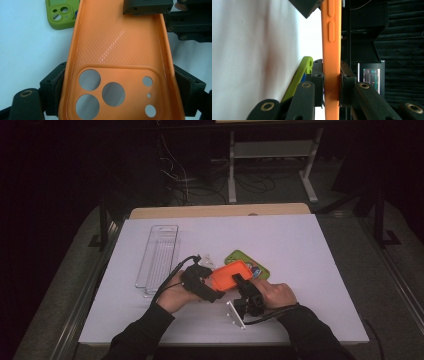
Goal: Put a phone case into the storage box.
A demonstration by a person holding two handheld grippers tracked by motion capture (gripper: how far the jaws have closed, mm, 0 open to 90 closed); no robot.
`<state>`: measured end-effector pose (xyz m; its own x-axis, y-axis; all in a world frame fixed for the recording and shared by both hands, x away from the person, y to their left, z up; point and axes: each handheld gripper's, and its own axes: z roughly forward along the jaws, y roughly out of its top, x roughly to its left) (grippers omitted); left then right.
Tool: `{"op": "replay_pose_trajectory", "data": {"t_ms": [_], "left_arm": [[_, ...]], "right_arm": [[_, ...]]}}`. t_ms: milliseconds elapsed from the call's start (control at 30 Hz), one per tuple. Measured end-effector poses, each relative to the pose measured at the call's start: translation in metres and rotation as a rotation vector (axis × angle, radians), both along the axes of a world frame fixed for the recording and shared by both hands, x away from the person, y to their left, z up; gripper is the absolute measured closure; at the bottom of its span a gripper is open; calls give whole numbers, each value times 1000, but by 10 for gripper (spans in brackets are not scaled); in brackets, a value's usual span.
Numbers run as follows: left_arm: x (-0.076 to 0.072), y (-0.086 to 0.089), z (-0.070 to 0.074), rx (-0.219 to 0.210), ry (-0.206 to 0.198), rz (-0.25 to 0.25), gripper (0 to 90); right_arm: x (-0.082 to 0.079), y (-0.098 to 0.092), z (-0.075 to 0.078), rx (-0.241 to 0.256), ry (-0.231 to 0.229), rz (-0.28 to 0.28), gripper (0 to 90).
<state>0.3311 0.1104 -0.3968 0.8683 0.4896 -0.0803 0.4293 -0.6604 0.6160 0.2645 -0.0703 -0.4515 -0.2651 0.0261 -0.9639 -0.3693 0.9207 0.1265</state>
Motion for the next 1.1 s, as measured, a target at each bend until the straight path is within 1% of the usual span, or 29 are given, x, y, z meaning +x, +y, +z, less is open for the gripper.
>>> {"op": "replay_pose_trajectory", "data": {"t_ms": [33,100,167,233,267,300,367,433,467,533,567,600,633,667,700,733,767,800,833,867,900,933,967,1000,1067,1100], "left_arm": [[1,1,1,26,-12,-21,157],[0,1,1,21,-11,-18,156],[1,1,0,25,-12,-22,151],[0,0,-1,-6,-6,0,147],[-1,0,-1,-17,-15,5,143],[-1,2,0,-18,-37,1,136],[-1,2,1,-18,-42,-2,133],[0,4,2,-37,-37,3,96],[1,6,4,-38,-41,3,96],[2,10,6,-62,-38,21,60],[2,10,6,-77,-37,33,40],[2,10,6,-77,-37,33,20],[4,14,8,-73,-34,23,9],[3,15,8,-80,-26,28,0],[4,17,9,-67,-33,16,0],[4,17,9,-67,-33,16,0],[5,19,9,-68,-29,21,0],[5,19,9,-68,-29,21,0],[5,20,9,-70,-33,26,0],[4,20,9,-82,-23,41,0],[5,20,9,-72,-34,30,0],[7,21,9,-61,-44,15,0],[7,21,9,-61,-44,15,0],[5,20,8,-82,-36,44,0],[5,20,8,-86,-37,49,0],[5,19,7,-90,-41,57,0]], "right_arm": [[-1,0,-1,0,4,-7,775],[-1,1,-1,-5,10,-11,778],[-1,1,-2,-10,30,-12,781],[-1,1,-2,-7,33,-11,782],[-1,1,-2,-6,29,-12,783],[0,0,-1,5,32,-16,783],[0,0,0,5,25,-12,782],[2,-4,3,6,32,-25,782],[2,-4,3,6,32,-25,782],[5,-7,4,8,31,-37,782],[5,-9,5,18,37,-43,782],[5,-9,5,18,37,-43,782],[7,-11,6,20,35,-50,782],[8,-12,7,27,36,-56,781],[9,-14,8,23,37,-64,781],[9,-16,9,16,57,-76,781],[10,-18,10,25,61,-82,781],[11,-19,12,33,52,-90,781],[12,-21,13,44,59,-99,782],[12,-23,14,67,93,-116,781],[14,-25,14,85,98,-115,782],[15,-26,16,93,115,-122,781],[15,-28,16,115,131,-133,781],[18,-29,18,119,132,-120,781],[20,-32,19,168,202,-144,781],[21,-33,20,212,222,-150,781]]}}
